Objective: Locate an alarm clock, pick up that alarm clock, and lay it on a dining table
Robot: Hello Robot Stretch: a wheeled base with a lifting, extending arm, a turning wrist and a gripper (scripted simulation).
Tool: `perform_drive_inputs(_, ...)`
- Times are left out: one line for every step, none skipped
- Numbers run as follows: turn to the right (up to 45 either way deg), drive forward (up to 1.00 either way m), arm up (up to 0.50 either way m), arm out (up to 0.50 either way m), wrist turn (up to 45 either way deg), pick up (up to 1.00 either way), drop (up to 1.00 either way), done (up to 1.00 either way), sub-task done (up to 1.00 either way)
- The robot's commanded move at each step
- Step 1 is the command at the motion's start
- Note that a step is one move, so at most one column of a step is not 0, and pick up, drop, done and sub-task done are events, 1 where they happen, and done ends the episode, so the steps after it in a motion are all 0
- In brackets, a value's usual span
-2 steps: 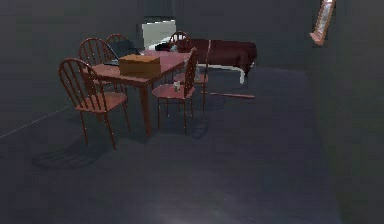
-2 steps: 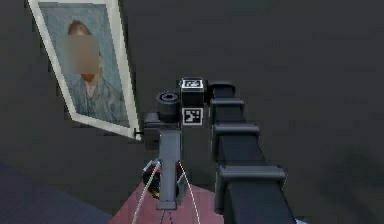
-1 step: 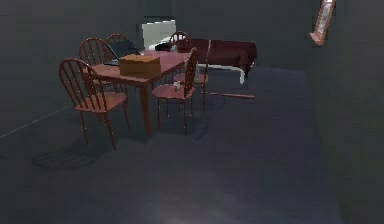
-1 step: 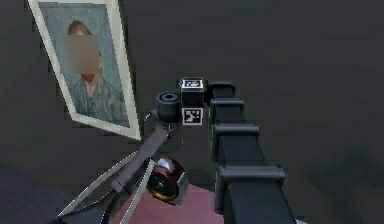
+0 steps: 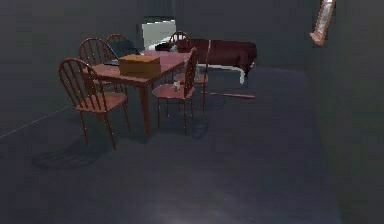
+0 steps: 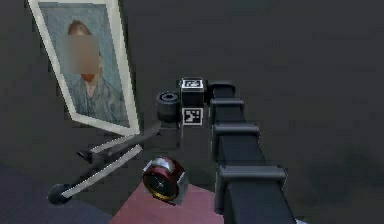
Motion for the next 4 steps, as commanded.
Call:
perform_drive_inputs(0.0, 0.00, 0.00, 0.00, 45.0, 0.00, 0.00, 0.00, 0.00)
perform_drive_inputs(0.0, 0.00, 0.00, 0.00, 39.0, 0.00, 0.00, 0.00, 0.00)
perform_drive_inputs(0.0, 0.00, -0.30, 0.00, 0.0, 0.00, 0.00, 0.00, 0.00)
perform_drive_inputs(0.0, 0.00, 0.00, 0.00, 0.0, 1.00, 0.00, 0.00, 0.00)
